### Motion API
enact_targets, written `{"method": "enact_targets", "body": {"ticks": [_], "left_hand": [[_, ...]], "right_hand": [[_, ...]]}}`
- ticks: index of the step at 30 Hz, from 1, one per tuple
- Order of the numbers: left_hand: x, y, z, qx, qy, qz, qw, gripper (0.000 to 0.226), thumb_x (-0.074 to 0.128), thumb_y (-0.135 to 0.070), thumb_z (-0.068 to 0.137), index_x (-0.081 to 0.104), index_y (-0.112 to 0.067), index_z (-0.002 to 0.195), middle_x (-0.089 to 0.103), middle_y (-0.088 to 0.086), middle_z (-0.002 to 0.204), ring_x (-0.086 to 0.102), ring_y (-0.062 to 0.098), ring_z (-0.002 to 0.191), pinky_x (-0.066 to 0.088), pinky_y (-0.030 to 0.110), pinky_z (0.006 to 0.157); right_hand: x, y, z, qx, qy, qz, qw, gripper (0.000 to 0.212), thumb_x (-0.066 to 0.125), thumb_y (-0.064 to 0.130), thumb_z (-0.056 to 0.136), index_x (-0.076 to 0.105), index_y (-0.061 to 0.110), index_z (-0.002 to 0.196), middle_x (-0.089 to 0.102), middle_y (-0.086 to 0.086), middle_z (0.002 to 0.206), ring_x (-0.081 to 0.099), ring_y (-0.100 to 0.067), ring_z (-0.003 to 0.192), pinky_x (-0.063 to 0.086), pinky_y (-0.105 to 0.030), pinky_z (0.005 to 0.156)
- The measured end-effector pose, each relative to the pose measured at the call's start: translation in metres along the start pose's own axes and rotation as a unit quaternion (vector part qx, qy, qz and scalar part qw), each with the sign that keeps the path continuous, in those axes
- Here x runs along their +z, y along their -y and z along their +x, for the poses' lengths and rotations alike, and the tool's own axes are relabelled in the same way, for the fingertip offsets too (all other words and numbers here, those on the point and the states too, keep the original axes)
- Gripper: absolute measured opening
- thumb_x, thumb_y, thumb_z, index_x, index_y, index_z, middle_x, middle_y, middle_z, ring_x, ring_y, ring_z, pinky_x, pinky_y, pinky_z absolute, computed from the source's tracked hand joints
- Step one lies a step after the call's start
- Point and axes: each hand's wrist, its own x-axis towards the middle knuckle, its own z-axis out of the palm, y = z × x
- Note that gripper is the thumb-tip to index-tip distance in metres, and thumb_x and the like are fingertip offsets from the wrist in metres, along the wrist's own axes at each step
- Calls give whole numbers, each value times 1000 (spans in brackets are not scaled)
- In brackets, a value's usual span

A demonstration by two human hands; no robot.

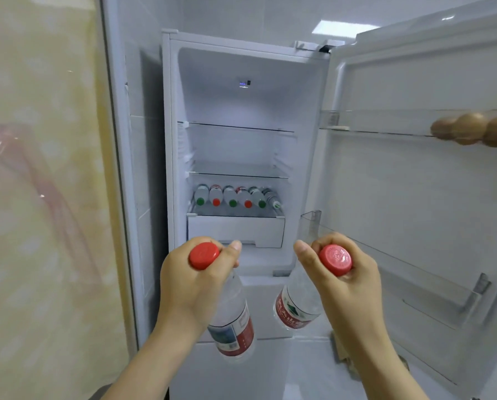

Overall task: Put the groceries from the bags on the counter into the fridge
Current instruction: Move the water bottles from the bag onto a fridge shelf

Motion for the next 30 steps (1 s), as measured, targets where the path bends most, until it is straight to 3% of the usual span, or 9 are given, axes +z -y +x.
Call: {"method": "enact_targets", "body": {"ticks": [3, 7, 15, 20, 24, 30], "left_hand": [[18, 7, 22, 7, -8, 11, 1000, 31, 74, -19, 79, 63, -1, 57, 67, 4, 62, 58, 13, 63, 40, 6, 54], [40, 16, 45, 21, -28, 17, 999, 33, 66, -35, 69, 62, -5, 55, 66, 7, 62, 58, 16, 64, 40, 7, 54], [63, 51, 91, -7, -26, 33, 999, 33, 63, -38, 68, 64, -8, 54, 66, 1, 60, 58, 8, 62, 40, 6, 55], [68, 80, 134, -6, -23, 20, 1000, 33, 74, -27, 78, 63, -10, 52, 67, 2, 60, 59, 9, 63, 41, 7, 55], [68, 104, 179, 8, -12, 26, 1000, 30, 71, -20, 81, 63, -9, 54, 67, 0, 60, 60, 9, 65, 41, 6, 56], [72, 139, 248, 33, 8, 16, 999, 30, 71, -19, 81, 63, -3, 56, 64, 6, 60, 57, 15, 65, 41, 7, 55]], "right_hand": [[1, -22, 27, -2, 2, 11, 1000, 32, 76, 36, 74, 54, 15, 64, 55, -5, 61, 47, -7, 55, 40, -16, 52], [3, -46, 60, -12, 3, 22, 1000, 34, 78, 35, 76, 55, 13, 64, 54, -1, 59, 47, -6, 55, 39, -14, 53], [23, -95, 106, 5, 10, 21, 1000, 30, 73, 36, 75, 57, 12, 66, 58, -3, 64, 52, -18, 60, 43, -18, 55], [53, -122, 132, 12, 11, 20, 1000, 31, 78, 31, 78, 57, 12, 66, 59, -3, 63, 54, -14, 59, 44, -21, 57], [86, -143, 156, 12, 4, 17, 1000, 33, 76, 34, 78, 56, 12, 67, 56, -5, 64, 50, -17, 59, 43, -30, 59], [132, -172, 197, 12, -21, 0, 1000, 29, 74, 30, 78, 55, 13, 65, 56, -6, 64, 48, -8, 56, 41, -20, 54]]}}
